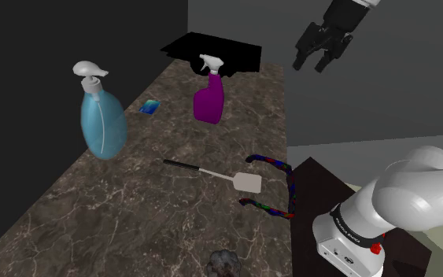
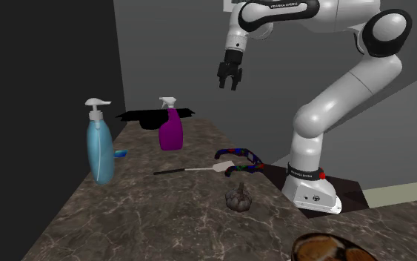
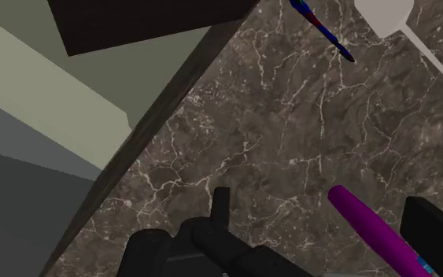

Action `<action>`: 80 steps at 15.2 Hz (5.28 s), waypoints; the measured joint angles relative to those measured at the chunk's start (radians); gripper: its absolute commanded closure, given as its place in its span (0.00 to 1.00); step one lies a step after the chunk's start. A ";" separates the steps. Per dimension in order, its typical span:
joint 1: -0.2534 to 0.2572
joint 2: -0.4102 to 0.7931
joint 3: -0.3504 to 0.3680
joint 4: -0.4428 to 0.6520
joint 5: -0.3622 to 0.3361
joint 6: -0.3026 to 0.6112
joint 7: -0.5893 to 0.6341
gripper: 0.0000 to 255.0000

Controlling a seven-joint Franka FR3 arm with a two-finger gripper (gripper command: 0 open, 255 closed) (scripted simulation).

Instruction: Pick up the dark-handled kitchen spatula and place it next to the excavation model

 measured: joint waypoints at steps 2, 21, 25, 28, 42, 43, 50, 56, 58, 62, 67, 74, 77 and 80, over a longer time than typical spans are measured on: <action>0.007 0.005 0.005 -0.004 0.002 0.009 -0.006 0.00; 0.275 0.306 0.247 -0.135 0.049 0.420 -0.199 0.00; 0.325 0.390 0.309 -0.148 0.042 0.511 -0.225 0.00; 0.358 0.454 0.352 -0.157 0.028 0.579 -0.243 0.00; 0.366 0.570 0.388 -0.199 -0.002 0.732 -0.237 0.00; 0.366 0.570 0.388 -0.199 -0.002 0.733 -0.237 0.00; 0.366 0.570 0.388 -0.199 -0.002 0.733 -0.237 1.00; 0.368 0.559 0.387 -0.193 0.001 0.715 -0.239 1.00; 0.369 0.540 0.384 -0.183 0.006 0.688 -0.242 1.00; 0.371 0.501 0.376 -0.160 0.014 0.627 -0.252 1.00; 0.375 0.461 0.369 -0.121 0.020 0.548 -0.255 1.00; 0.374 0.419 0.356 -0.060 0.023 0.445 -0.263 1.00; 0.375 0.404 0.352 -0.032 0.023 0.404 -0.262 1.00; 0.374 0.391 0.346 -0.004 0.022 0.362 -0.265 1.00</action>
